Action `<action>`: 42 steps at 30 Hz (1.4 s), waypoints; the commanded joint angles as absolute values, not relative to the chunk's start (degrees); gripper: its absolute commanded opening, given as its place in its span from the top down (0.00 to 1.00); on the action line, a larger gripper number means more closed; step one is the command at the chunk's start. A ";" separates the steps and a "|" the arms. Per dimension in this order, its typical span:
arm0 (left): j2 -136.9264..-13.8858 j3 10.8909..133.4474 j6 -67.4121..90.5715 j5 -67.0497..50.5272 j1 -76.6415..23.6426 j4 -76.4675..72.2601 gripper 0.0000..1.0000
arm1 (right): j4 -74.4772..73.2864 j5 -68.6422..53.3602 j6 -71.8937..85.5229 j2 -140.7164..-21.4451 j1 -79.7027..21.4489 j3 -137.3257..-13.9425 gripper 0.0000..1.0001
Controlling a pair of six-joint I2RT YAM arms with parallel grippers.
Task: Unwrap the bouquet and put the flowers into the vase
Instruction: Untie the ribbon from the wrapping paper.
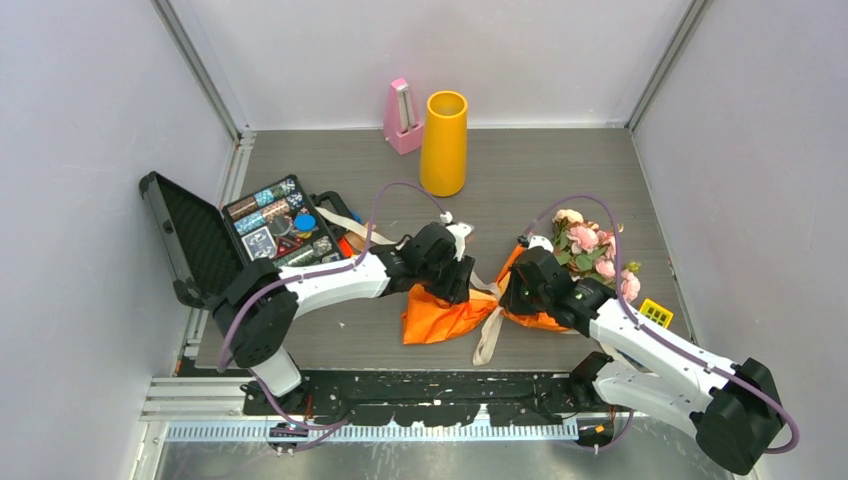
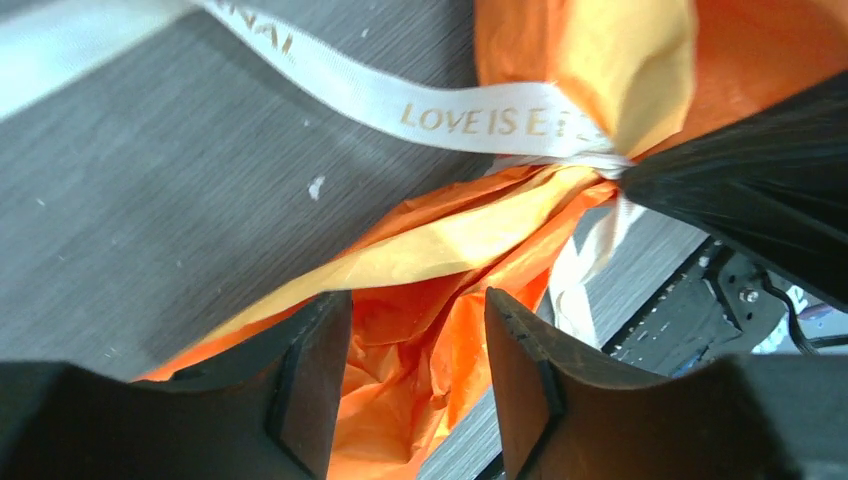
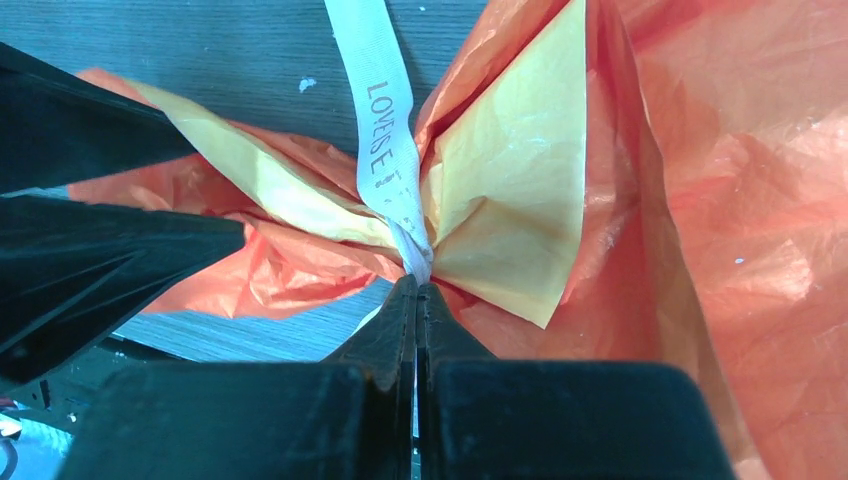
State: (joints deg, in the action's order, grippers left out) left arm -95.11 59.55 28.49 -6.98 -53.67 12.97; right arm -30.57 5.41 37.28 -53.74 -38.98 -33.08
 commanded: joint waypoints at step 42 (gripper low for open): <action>-110.61 64.81 16.52 -27.96 -56.07 -21.93 0.57 | -32.53 13.20 43.51 -48.03 -38.93 -31.57 1.00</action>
